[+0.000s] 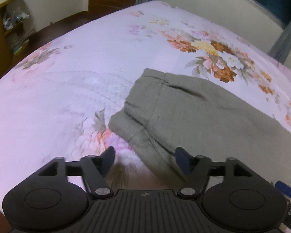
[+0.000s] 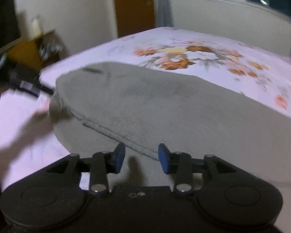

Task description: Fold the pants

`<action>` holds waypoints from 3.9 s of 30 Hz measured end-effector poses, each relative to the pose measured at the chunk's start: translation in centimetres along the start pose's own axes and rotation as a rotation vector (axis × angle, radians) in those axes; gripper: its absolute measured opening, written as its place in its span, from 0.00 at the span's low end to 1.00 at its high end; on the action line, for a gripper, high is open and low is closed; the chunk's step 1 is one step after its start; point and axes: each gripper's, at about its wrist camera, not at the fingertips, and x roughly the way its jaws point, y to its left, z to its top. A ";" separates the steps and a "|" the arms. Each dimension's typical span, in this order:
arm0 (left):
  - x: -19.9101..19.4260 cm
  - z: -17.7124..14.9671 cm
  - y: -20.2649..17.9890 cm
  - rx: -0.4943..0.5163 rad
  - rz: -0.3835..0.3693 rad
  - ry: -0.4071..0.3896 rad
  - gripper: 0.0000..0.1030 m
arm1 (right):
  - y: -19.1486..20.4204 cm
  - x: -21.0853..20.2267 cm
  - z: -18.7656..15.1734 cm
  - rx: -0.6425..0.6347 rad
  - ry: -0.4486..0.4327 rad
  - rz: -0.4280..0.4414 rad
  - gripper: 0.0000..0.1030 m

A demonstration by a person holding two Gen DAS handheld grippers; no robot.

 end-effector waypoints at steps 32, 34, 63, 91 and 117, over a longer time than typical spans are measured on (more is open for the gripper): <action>8.1 0.1 -2.0 -0.369 -0.213 0.079 0.16 | -8.8 0.9 -2.0 0.735 -0.076 0.020 0.08; 7.1 0.2 -1.9 -0.346 -0.216 0.050 0.15 | -7.3 -0.5 -1.7 0.640 -0.095 0.012 0.08; -1.3 -3.5 -4.1 -0.003 -0.159 -0.085 0.41 | -7.9 -7.2 -6.9 0.627 -0.048 -0.062 0.51; 3.4 -6.3 -11.0 0.142 -0.075 -0.014 0.48 | -21.5 -15.8 -9.7 0.852 -0.271 -0.347 0.06; 3.3 -6.6 -12.1 0.195 -0.035 -0.035 0.54 | -26.8 -19.5 -13.8 0.896 -0.274 -0.443 0.39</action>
